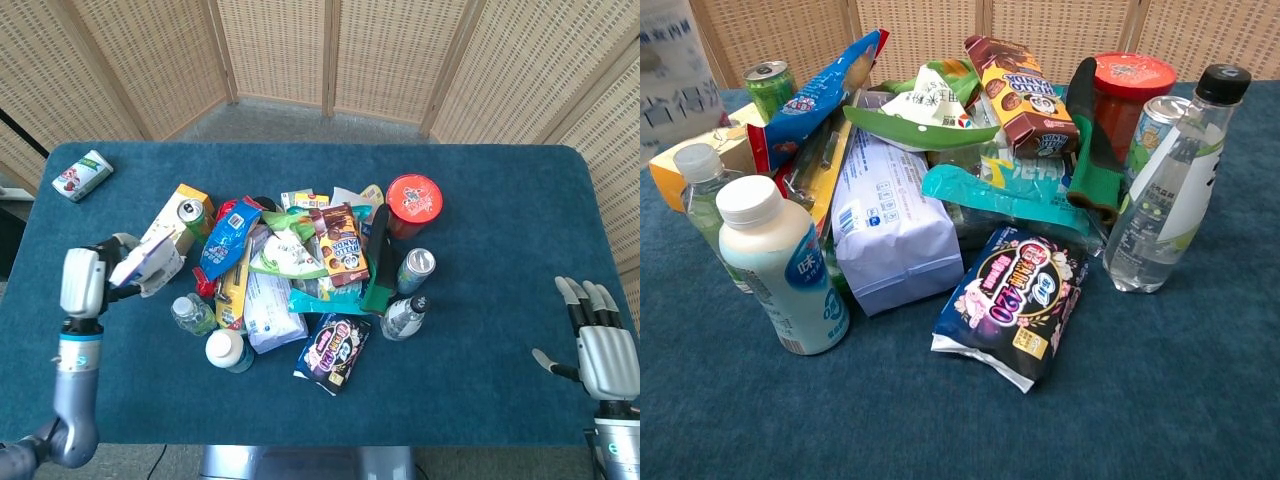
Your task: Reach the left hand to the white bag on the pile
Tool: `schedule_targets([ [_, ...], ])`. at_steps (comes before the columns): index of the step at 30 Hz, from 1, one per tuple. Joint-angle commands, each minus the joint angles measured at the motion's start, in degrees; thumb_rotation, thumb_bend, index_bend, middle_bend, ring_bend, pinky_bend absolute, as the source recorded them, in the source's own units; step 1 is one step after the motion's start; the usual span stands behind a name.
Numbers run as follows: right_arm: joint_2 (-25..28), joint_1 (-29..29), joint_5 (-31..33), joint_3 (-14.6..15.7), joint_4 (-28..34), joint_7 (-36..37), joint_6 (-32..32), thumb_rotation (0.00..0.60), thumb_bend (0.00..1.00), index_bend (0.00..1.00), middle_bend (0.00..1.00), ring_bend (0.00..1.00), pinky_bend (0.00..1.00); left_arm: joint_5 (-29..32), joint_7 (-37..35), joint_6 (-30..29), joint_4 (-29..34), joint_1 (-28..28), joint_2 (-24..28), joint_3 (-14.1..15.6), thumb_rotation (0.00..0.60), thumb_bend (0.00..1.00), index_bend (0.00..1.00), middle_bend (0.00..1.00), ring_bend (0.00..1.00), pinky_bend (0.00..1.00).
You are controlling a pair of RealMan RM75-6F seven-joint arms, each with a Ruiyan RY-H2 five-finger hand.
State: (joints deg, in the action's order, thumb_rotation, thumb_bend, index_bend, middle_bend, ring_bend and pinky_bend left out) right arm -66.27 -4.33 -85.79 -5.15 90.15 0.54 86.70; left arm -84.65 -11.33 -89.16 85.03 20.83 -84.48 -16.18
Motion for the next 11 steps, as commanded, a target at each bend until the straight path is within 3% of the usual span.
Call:
schedule_targets([
  [1,-0.01,0.01,-0.14,0.08,0.13,-0.12,0.06,0.6,0.0,0.0,0.0,0.0,0.0,-2.86,3.51,-4.98,9.75,-2.02,7.22,-2.51,0.6,0.0,0.87,0.95,0.85,0.88],
  [11,0.12,0.12,-0.26,0.08,0.44,-0.18,0.3,0.6,0.0,0.0,0.0,0.0,0.0,-4.01,7.79,-5.47,18.58,-1.37,11.28,-4.24,0.6,0.0,0.87,0.95,0.85,0.88],
])
